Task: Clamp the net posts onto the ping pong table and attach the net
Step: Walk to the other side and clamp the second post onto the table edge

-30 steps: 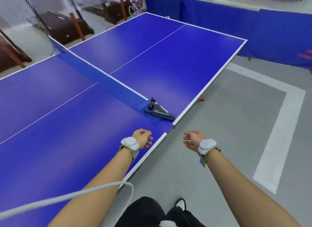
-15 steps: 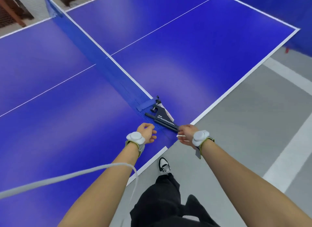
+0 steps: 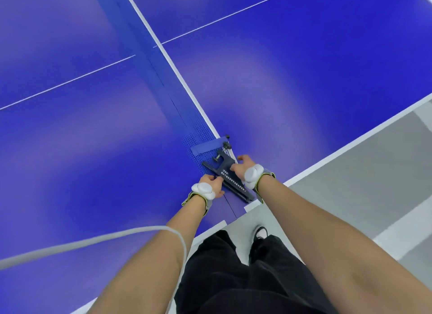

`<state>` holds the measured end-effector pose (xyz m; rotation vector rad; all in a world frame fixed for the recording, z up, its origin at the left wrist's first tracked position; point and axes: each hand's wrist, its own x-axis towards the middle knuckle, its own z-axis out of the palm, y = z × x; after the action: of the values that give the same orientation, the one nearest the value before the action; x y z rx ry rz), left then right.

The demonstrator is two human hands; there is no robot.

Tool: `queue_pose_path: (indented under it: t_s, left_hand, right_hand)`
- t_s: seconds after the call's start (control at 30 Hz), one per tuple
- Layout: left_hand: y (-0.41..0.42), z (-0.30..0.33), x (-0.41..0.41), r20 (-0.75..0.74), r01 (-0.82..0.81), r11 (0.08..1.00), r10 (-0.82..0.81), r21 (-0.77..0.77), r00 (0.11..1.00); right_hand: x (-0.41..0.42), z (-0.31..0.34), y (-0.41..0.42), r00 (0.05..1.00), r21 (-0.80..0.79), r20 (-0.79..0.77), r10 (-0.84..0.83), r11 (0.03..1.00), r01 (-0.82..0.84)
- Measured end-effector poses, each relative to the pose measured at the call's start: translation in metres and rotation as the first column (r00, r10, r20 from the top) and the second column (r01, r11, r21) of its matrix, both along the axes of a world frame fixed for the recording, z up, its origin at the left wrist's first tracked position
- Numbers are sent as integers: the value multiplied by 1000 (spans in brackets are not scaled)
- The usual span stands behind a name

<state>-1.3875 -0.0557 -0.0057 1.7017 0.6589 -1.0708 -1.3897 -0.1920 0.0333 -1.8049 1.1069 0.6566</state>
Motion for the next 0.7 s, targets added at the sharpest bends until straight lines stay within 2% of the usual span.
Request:
queue_pose_path:
  t_s: [0.13, 0.33, 0.43, 0.53, 0.6, 0.7]
  left_hand:
    - [-5, -17, -6, -36, -108, 994, 108, 7, 993]
    - [-10, -18, -21, 64, -180, 984, 179, 14, 982]
    - [-20, -12, -33, 147, -185, 980, 174, 67, 974]
    - [-38, 10, -45, 238, -274, 957, 244, 100, 940]
    - [-41, 31, -46, 286, -271, 956, 229, 117, 931]
    - [-48, 72, -45, 394, -271, 937, 170, 218, 903]
  right_hand:
    - [14, -16, 4, 995, -17, -32, 100, 995, -100]
    - [17, -31, -4, 987, -10, 20, 159, 987, -159]
    - [19, -27, -12, 978, 61, 82, 194, 978, -199]
    - [24, -9, -25, 968, 237, 199, 150, 952, -196]
    - [28, 6, -25, 965, 312, 241, 100, 934, -175]
    - [33, 24, -31, 946, 374, 302, 118, 898, -232]
